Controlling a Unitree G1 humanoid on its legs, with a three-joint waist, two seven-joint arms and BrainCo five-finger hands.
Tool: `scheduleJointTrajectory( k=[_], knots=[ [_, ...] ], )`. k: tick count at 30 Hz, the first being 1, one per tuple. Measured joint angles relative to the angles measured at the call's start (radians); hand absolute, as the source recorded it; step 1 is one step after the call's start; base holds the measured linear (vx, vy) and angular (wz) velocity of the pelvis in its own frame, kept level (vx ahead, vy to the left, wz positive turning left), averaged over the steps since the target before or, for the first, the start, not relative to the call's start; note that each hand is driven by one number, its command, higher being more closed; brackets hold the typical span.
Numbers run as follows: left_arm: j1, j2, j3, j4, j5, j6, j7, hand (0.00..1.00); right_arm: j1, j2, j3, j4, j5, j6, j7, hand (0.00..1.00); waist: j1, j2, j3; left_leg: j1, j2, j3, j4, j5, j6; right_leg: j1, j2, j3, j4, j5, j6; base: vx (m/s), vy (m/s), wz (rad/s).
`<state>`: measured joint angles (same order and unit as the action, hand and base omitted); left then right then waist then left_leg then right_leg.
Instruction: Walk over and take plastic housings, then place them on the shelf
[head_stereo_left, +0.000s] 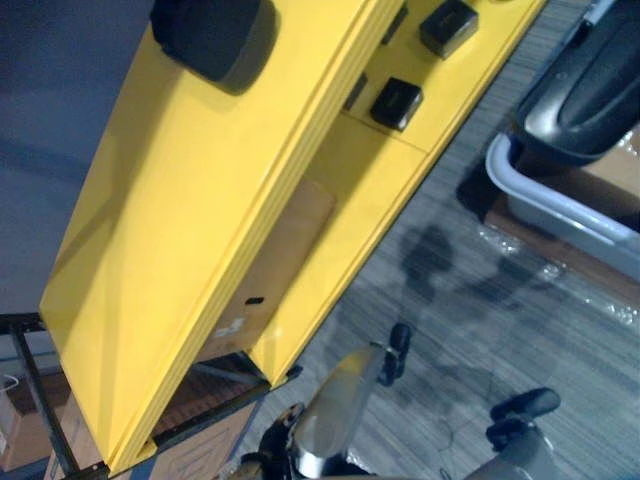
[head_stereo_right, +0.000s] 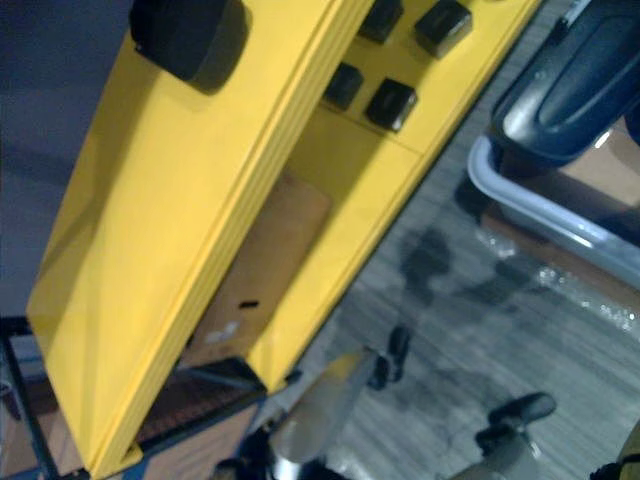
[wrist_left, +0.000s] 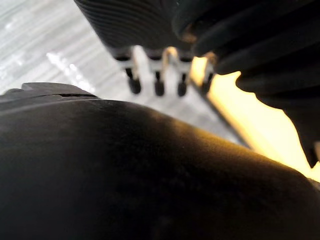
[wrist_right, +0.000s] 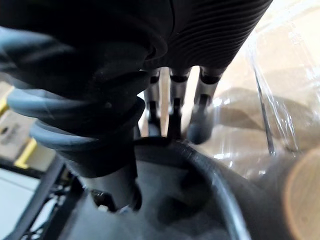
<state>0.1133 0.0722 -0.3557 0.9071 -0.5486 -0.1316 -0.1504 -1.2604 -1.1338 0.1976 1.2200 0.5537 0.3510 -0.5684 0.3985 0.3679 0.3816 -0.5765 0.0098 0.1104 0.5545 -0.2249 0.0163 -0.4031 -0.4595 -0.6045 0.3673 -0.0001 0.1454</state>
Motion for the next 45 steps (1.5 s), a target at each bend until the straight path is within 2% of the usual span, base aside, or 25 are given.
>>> scheduleJointTrajectory(
  k=[1,5,7,10,12,17,20,22,23,25,27,29,31,32,33,35,39,40,43,45],
  knots=[
    [0.000,0.000,0.000,0.000,0.000,0.000,-0.001,0.00,0.000,-0.002,0.000,0.001,0.000,0.003,-0.001,1.00,0.000,0.001,-0.001,0.000,0.000,0.000,0.000,0.000,0.000,0.001,0.000,0.000,-0.001,0.000,0.000,0.00,0.000,0.00],
    [0.005,0.000,0.000,0.000,0.000,-0.008,-0.010,0.00,0.001,-0.004,-0.005,0.012,-0.027,0.062,-0.024,1.00,0.000,0.006,-0.005,0.011,0.001,0.000,-0.003,0.000,0.000,0.013,0.006,-0.002,-0.008,0.007,0.010,0.03,-0.010,-0.02],
    [0.008,0.000,0.000,0.000,0.000,-0.022,-0.010,0.00,0.000,0.000,-0.005,0.021,-0.065,0.102,-0.037,1.00,0.002,0.008,-0.007,0.021,0.001,0.000,-0.004,0.000,0.000,0.026,0.007,-0.006,-0.010,0.007,0.010,0.00,0.000,0.00],
    [0.011,0.002,0.002,-0.005,0.001,-0.041,-0.012,0.00,-0.002,0.004,-0.003,0.026,-0.148,0.138,-0.033,1.00,0.002,0.008,-0.007,0.022,0.001,-0.003,-0.005,0.000,0.000,0.033,0.006,-0.019,-0.011,0.006,0.009,0.01,-0.011,0.05],
    [0.028,0.016,0.006,-0.045,0.006,-0.042,-0.012,0.00,-0.002,0.006,-0.001,0.054,-0.219,0.159,0.005,1.00,0.000,0.007,-0.006,0.040,0.001,-0.005,-0.004,0.000,0.000,0.055,0.006,-0.026,-0.010,0.002,0.001,-0.01,-0.012,0.07],
    [0.046,0.048,0.032,-0.108,0.006,-0.043,-0.018,0.00,-0.001,0.013,0.001,0.057,-0.375,0.151,0.098,1.00,-0.017,-0.005,0.004,0.049,0.003,-0.006,-0.004,0.000,-0.001,0.064,0.008,-0.026,-0.007,0.000,-0.001,-0.02,-0.006,0.01],
    [0.053,0.059,0.038,-0.139,0.005,-0.044,-0.017,0.00,0.000,0.034,0.003,0.064,-0.457,0.136,0.145,1.00,-0.042,-0.017,0.013,0.053,0.017,-0.005,0.018,-0.010,-0.009,0.077,0.021,-0.023,-0.008,0.000,-0.002,-0.04,-0.017,-0.06],
    [0.054,0.073,0.061,-0.182,-0.002,-0.046,-0.017,0.00,0.003,0.053,0.006,0.064,-0.516,0.120,0.180,1.00,-0.069,-0.051,0.039,0.063,0.034,0.008,0.026,-0.011,-0.010,0.083,0.032,-0.016,-0.008,0.000,-0.002,-0.04,-0.030,-0.16],
    [0.054,0.075,0.071,-0.191,-0.005,-0.047,-0.014,0.00,0.008,0.060,0.006,0.065,-0.532,0.114,0.187,1.00,-0.076,-0.059,0.045,0.071,0.038,0.011,0.026,-0.012,-0.011,0.087,0.035,-0.011,-0.008,-0.001,-0.003,-0.03,-0.041,-0.24],
    [0.056,0.082,0.098,-0.247,-0.031,-0.050,0.004,0.00,0.037,0.079,0.022,0.063,-0.579,0.073,0.206,1.00,-0.096,-0.095,0.072,0.106,0.059,0.024,0.026,-0.023,-0.018,0.104,0.056,0.011,-0.011,-0.005,-0.009,-0.04,-0.045,-0.29],
    [0.055,0.083,0.111,-0.292,-0.036,-0.054,0.028,0.00,0.039,0.085,0.031,0.061,-0.596,0.049,0.211,1.00,-0.114,-0.120,0.090,0.122,0.072,0.040,0.018,-0.027,-0.019,0.107,0.064,0.019,-0.012,-0.006,-0.011,-0.05,-0.029,-0.21],
    [0.055,0.082,0.114,-0.369,-0.037,-0.076,0.072,0.00,0.042,0.090,0.034,0.047,-0.618,0.000,0.207,1.00,-0.142,-0.145,0.108,0.144,0.084,0.055,0.011,-0.027,-0.019,0.110,0.077,0.038,-0.015,-0.005,-0.013,-0.04,-0.033,-0.25],
    [0.055,0.081,0.120,-0.430,-0.042,-0.080,0.105,0.00,0.046,0.095,0.043,0.029,-0.630,-0.021,0.196,1.00,-0.158,-0.155,0.115,0.161,0.092,0.068,0.006,-0.026,-0.019,0.112,0.085,0.057,-0.016,-0.004,-0.015,-0.03,-0.029,-0.25],
    [0.056,0.077,0.124,-0.494,-0.043,-0.087,0.141,0.00,0.079,0.099,0.045,-0.017,-0.643,-0.042,0.184,1.00,-0.179,-0.157,0.116,0.182,0.102,0.073,0.000,-0.026,-0.020,0.131,0.097,0.060,-0.028,-0.001,-0.018,-0.02,-0.031,-0.24],
    [0.059,0.076,0.128,-0.523,-0.044,-0.090,0.151,0.00,0.087,0.107,0.046,-0.035,-0.647,-0.049,0.177,1.00,-0.187,-0.164,0.121,0.199,0.105,0.083,-0.010,-0.025,-0.022,0.139,0.099,0.063,-0.032,0.000,-0.019,0.00,-0.034,-0.27],
    [0.071,0.074,0.140,-0.636,-0.042,-0.092,0.204,0.00,0.112,0.134,0.047,-0.108,-0.648,-0.080,0.168,1.00,-0.215,-0.178,0.130,0.262,0.115,0.107,-0.048,-0.017,-0.034,0.171,0.115,0.085,-0.049,0.001,-0.021,0.01,-0.042,-0.29],
    [0.086,0.073,0.140,-0.775,-0.025,-0.098,0.274,0.00,0.168,0.170,0.034,-0.186,-0.686,-0.133,0.140,1.00,-0.252,-0.193,0.140,0.327,0.124,0.117,-0.110,0.004,-0.059,0.213,0.132,0.088,-0.076,0.004,-0.025,0.01,-0.052,-0.11],
    [0.086,0.073,0.139,-0.801,-0.021,-0.088,0.299,0.00,0.187,0.180,0.024,-0.194,-0.686,-0.152,0.139,1.00,-0.254,-0.193,0.140,0.341,0.128,0.121,-0.124,0.010,-0.065,0.220,0.138,0.088,-0.079,0.004,-0.027,0.01,-0.064,-0.06],
    [0.085,0.073,0.140,-0.841,-0.016,-0.078,0.347,0.00,0.226,0.226,0.008,-0.216,-0.687,-0.160,0.129,1.00,-0.264,-0.197,0.143,0.383,0.138,0.121,-0.156,0.024,-0.079,0.248,0.150,0.085,-0.082,0.002,-0.034,0.01,-0.057,-0.02],
    [0.085,0.074,0.138,-0.884,0.039,-0.078,0.361,0.00,0.257,0.256,-0.010,-0.256,-0.692,-0.170,0.105,1.00,-0.271,-0.201,0.143,0.405,0.138,0.121,-0.179,0.034,-0.084,0.261,0.154,0.084,-0.083,0.001,-0.036,0.00,-0.042,0.03]
  ],
)
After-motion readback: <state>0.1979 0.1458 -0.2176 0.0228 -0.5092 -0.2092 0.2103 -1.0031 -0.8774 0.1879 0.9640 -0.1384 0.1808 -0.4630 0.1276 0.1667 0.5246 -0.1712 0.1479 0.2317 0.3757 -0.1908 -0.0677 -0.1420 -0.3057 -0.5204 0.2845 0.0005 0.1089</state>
